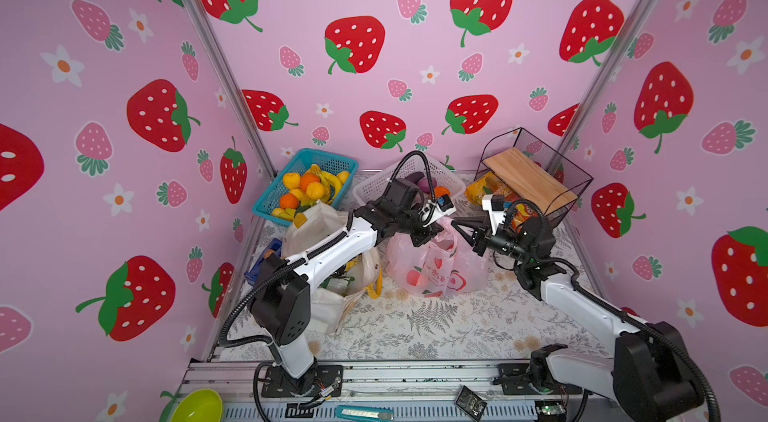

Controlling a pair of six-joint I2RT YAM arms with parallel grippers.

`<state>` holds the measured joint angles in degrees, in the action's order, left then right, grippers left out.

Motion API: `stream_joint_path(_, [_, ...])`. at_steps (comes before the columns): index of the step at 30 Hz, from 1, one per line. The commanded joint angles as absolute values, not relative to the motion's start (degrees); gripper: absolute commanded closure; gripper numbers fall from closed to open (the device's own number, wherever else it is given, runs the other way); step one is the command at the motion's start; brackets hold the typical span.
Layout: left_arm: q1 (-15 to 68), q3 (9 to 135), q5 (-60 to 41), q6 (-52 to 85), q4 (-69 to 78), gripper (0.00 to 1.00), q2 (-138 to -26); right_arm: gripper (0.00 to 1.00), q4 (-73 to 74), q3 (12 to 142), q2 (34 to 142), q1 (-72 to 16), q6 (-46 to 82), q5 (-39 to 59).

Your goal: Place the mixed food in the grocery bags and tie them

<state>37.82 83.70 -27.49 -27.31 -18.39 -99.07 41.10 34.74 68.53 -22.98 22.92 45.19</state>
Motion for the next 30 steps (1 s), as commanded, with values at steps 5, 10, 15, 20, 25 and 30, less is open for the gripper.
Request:
stream_joint_path(5, [37.2,83.8,-27.8,-30.9,-17.2,1.00,-97.3,0.49,33.3,35.4,64.2,-23.0,10.7,43.9])
stream_joint_path(10, [37.2,83.3,-28.1,-32.1,-17.3,1.00,-96.4,0.39,28.0,35.6,62.8,-23.1,2.1,43.8])
stream_joint_path(15, [37.2,83.0,-28.9,-33.4,-17.9,1.00,-96.0,0.30,28.2,36.0,63.8,-24.0,-1.3,44.0])
stream_joint_path(20, [37.3,83.3,-30.3,-35.4,-19.7,1.00,-96.1,0.29,27.0,38.1,66.4,-24.1,-4.1,44.2])
stream_joint_path(25, [37.2,84.1,-30.8,-36.3,-21.3,1.00,-96.4,0.30,26.9,39.7,68.4,-24.2,-5.8,45.0])
stream_joint_path(30, [37.3,84.2,-30.9,-36.5,-21.5,1.00,-96.4,0.37,25.0,41.5,70.8,-24.3,-7.5,45.5])
